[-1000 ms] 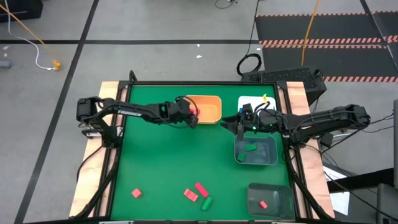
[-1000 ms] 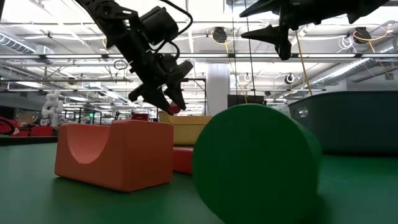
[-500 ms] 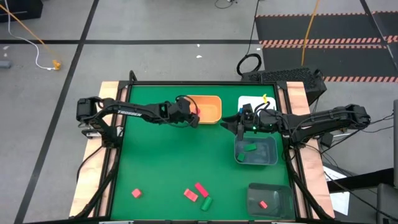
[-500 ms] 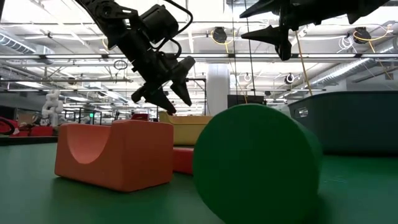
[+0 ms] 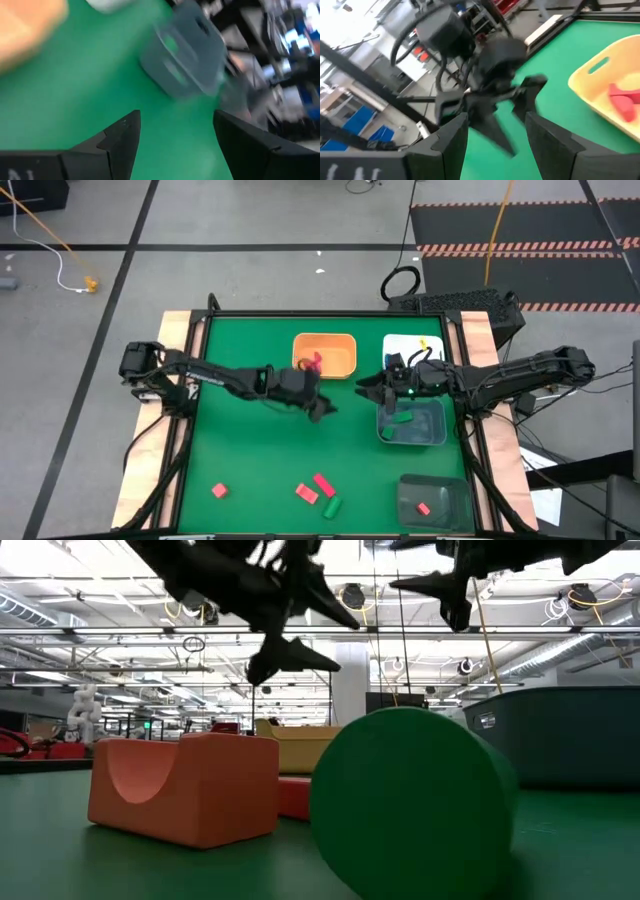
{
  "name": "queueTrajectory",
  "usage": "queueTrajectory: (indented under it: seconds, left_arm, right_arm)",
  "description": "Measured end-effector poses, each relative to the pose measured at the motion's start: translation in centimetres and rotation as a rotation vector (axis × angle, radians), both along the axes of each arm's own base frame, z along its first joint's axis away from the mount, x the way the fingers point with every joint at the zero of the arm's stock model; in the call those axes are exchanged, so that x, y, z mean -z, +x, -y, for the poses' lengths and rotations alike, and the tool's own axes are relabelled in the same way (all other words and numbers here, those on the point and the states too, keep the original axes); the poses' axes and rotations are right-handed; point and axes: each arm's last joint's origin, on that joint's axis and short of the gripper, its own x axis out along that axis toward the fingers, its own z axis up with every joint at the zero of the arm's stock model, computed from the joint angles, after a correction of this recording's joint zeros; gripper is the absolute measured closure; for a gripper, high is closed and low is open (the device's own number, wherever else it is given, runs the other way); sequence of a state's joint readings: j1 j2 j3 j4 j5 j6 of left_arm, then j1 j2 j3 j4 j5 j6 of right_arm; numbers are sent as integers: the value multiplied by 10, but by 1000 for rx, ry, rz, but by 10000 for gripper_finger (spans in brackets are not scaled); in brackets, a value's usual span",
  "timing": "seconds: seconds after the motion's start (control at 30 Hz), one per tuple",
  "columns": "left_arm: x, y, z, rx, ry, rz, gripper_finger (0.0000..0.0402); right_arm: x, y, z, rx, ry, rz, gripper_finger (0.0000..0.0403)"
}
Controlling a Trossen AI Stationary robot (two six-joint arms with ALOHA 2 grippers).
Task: Sort & place blocks by color
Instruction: Put the right orange block into the black bin
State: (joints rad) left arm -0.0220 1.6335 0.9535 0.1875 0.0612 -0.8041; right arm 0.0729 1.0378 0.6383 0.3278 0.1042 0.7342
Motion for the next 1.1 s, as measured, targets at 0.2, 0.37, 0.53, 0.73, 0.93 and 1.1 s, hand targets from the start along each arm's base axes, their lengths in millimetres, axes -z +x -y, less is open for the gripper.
queueTrajectory:
  seconds: [0.2,0.37,0.53,0.73,0.93,1.1]
  left_arm:
    - [7,-11,59,164,24,-84,151]
    - [16,-29,100,330,124,-182,151]
    - [21,-46,133,414,239,-212,151]
    - [23,-57,155,531,433,-171,151]
    - [41,-60,169,677,597,-178,151]
    - [61,-56,173,733,676,-207,151]
  right_arm:
    - [-1,-1,-15,-64,-14,7,213]
    - [-10,-2,-29,-121,26,109,213]
    - [-22,-7,-47,-95,-4,234,213]
    - [-25,-15,-68,-47,-30,265,213]
    - [-19,-17,-90,-34,-19,251,213]
    - [-10,-14,-105,-42,3,241,213]
